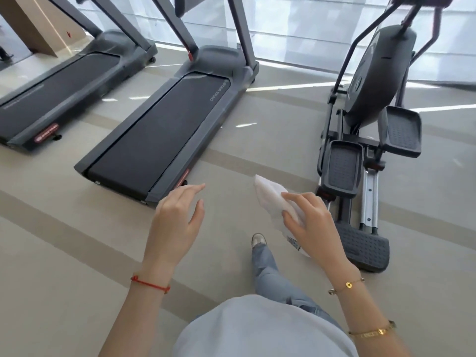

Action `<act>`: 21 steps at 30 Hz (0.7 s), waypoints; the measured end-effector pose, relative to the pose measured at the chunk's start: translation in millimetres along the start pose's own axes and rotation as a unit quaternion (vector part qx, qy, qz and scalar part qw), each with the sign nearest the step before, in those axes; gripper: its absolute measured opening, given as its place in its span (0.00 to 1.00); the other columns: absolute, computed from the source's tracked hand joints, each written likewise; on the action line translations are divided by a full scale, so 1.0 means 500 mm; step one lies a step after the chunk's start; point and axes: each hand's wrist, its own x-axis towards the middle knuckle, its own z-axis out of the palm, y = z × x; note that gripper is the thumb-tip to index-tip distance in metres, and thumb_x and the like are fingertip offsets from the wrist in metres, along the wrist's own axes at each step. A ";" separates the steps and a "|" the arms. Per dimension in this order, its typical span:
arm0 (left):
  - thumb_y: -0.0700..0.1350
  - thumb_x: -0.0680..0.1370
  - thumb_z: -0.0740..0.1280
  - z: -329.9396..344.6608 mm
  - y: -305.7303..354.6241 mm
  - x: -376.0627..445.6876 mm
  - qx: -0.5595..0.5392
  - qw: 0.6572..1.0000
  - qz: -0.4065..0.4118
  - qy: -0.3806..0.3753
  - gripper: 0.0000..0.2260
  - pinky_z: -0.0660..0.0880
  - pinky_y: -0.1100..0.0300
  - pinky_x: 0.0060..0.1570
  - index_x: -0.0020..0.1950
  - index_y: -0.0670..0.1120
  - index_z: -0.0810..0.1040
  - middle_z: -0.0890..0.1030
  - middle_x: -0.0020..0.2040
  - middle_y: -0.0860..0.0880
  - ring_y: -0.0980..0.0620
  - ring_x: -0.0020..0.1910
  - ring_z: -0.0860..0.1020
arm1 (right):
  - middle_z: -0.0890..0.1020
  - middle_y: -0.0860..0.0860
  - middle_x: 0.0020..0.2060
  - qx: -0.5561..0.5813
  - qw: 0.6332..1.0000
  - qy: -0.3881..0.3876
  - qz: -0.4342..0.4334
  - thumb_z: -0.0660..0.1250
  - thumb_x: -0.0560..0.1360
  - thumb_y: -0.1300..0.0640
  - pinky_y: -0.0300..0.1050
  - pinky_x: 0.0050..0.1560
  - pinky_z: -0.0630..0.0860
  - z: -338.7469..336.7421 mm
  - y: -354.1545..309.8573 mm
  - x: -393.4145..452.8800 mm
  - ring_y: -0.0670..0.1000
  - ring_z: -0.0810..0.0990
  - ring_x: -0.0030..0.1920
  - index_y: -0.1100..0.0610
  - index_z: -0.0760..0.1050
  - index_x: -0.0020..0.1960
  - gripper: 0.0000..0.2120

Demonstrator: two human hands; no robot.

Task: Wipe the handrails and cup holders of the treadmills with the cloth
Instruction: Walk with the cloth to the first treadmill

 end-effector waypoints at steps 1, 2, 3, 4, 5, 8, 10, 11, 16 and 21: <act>0.42 0.80 0.63 0.017 -0.003 0.053 -0.005 1.000 -0.002 0.002 0.14 0.73 0.45 0.62 0.65 0.46 0.77 0.80 0.61 0.51 0.51 0.61 0.76 | 0.77 0.49 0.52 -0.002 1.000 -0.003 0.001 0.69 0.75 0.56 0.35 0.51 0.66 0.001 0.015 0.054 0.49 0.73 0.54 0.53 0.77 0.63 0.16; 0.42 0.80 0.63 0.033 -0.004 0.109 -0.009 1.000 -0.003 0.004 0.14 0.73 0.45 0.62 0.65 0.46 0.77 0.80 0.60 0.51 0.51 0.61 0.76 | 0.77 0.49 0.51 -0.003 1.000 -0.007 0.000 0.69 0.75 0.56 0.32 0.50 0.65 0.000 0.030 0.110 0.49 0.73 0.54 0.54 0.77 0.62 0.15; 0.43 0.80 0.63 0.047 -0.001 0.166 -0.013 1.000 -0.003 0.007 0.14 0.73 0.45 0.61 0.65 0.47 0.77 0.80 0.60 0.52 0.51 0.61 0.76 | 0.77 0.49 0.51 -0.003 1.000 -0.010 -0.003 0.69 0.75 0.56 0.30 0.49 0.64 -0.005 0.043 0.168 0.49 0.73 0.53 0.54 0.78 0.62 0.15; 0.43 0.80 0.63 0.060 0.003 0.223 -0.016 1.000 -0.003 0.011 0.14 0.74 0.45 0.61 0.65 0.47 0.77 0.80 0.60 0.52 0.52 0.60 0.76 | 0.77 0.49 0.51 -0.006 1.000 -0.013 -0.007 0.69 0.75 0.56 0.28 0.48 0.64 -0.012 0.056 0.227 0.49 0.73 0.53 0.54 0.78 0.62 0.15; 0.43 0.80 0.63 0.071 0.008 0.278 -0.017 1.000 -0.001 0.017 0.14 0.74 0.46 0.61 0.65 0.47 0.77 0.79 0.60 0.52 0.52 0.60 0.76 | 0.77 0.49 0.51 -0.010 1.000 -0.014 -0.013 0.69 0.75 0.56 0.26 0.48 0.63 -0.020 0.066 0.285 0.48 0.73 0.52 0.55 0.78 0.62 0.15; 0.43 0.80 0.64 0.097 0.017 0.436 -0.015 0.999 -0.007 0.032 0.14 0.73 0.47 0.62 0.65 0.47 0.77 0.80 0.61 0.52 0.53 0.60 0.76 | 0.77 0.49 0.51 -0.013 0.999 -0.018 -0.030 0.69 0.76 0.56 0.27 0.50 0.64 -0.039 0.089 0.456 0.47 0.72 0.53 0.54 0.78 0.61 0.14; 0.43 0.80 0.63 0.110 0.017 0.524 -0.014 0.999 -0.021 0.040 0.14 0.73 0.49 0.63 0.65 0.47 0.77 0.80 0.61 0.52 0.53 0.60 0.76 | 0.77 0.49 0.51 -0.008 0.999 -0.018 -0.037 0.69 0.76 0.57 0.27 0.50 0.64 -0.046 0.101 0.556 0.46 0.72 0.53 0.53 0.78 0.61 0.14; 0.43 0.80 0.63 0.116 0.014 0.563 -0.015 0.999 -0.027 0.042 0.14 0.73 0.49 0.63 0.66 0.47 0.77 0.79 0.61 0.52 0.54 0.60 0.75 | 0.77 0.48 0.50 -0.003 0.999 -0.017 -0.038 0.69 0.76 0.57 0.26 0.51 0.64 -0.048 0.106 0.601 0.45 0.71 0.52 0.53 0.78 0.61 0.14; 0.43 0.80 0.63 0.157 -0.016 0.749 -0.022 0.997 -0.048 0.052 0.14 0.72 0.48 0.63 0.65 0.47 0.77 0.79 0.60 0.52 0.54 0.60 0.75 | 0.77 0.47 0.50 0.011 0.999 -0.028 -0.039 0.68 0.76 0.57 0.23 0.51 0.63 -0.028 0.146 0.799 0.45 0.71 0.53 0.52 0.78 0.61 0.14; 0.42 0.80 0.63 0.219 -0.068 0.965 -0.021 0.998 -0.047 0.043 0.14 0.71 0.48 0.64 0.65 0.46 0.77 0.79 0.61 0.52 0.52 0.61 0.76 | 0.77 0.48 0.51 0.018 0.999 -0.036 -0.034 0.68 0.76 0.57 0.26 0.50 0.65 0.024 0.197 1.004 0.47 0.73 0.54 0.52 0.79 0.62 0.14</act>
